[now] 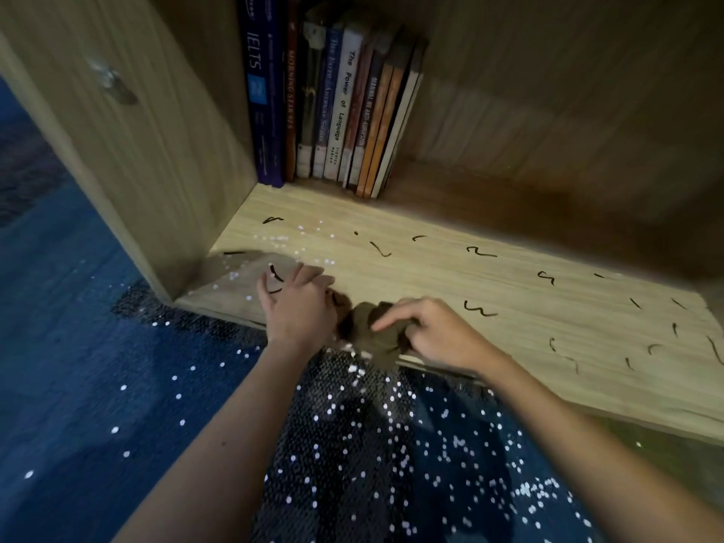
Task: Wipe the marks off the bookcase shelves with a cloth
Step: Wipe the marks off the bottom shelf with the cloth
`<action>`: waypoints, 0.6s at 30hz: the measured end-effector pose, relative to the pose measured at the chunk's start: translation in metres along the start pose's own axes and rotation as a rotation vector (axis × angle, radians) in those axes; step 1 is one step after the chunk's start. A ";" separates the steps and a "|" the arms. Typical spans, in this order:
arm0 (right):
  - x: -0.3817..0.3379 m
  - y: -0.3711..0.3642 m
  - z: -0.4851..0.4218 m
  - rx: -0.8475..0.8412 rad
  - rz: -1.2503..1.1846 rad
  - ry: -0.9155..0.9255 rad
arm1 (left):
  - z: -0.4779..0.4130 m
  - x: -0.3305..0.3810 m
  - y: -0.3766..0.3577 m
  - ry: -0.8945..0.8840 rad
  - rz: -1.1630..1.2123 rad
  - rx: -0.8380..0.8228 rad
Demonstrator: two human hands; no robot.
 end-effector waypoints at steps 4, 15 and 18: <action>0.015 0.041 -0.003 0.435 -0.001 -0.037 | 0.023 -0.004 0.005 -0.027 -0.029 0.017; -0.015 -0.066 0.057 0.153 0.054 0.052 | 0.059 -0.021 0.000 -0.049 -0.118 0.010; -0.006 -0.044 0.072 0.309 -0.041 -0.005 | 0.062 -0.018 0.000 -0.079 -0.130 -0.004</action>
Point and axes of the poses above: each hand's wrist, its own z-axis away from the middle knuckle, its own y-axis out of the back of the hand, x = y × z, the point moved 5 cm from there along -z, towards the middle knuckle, and after that the axes turned 7 degrees about -z, right-handed, at the moved point
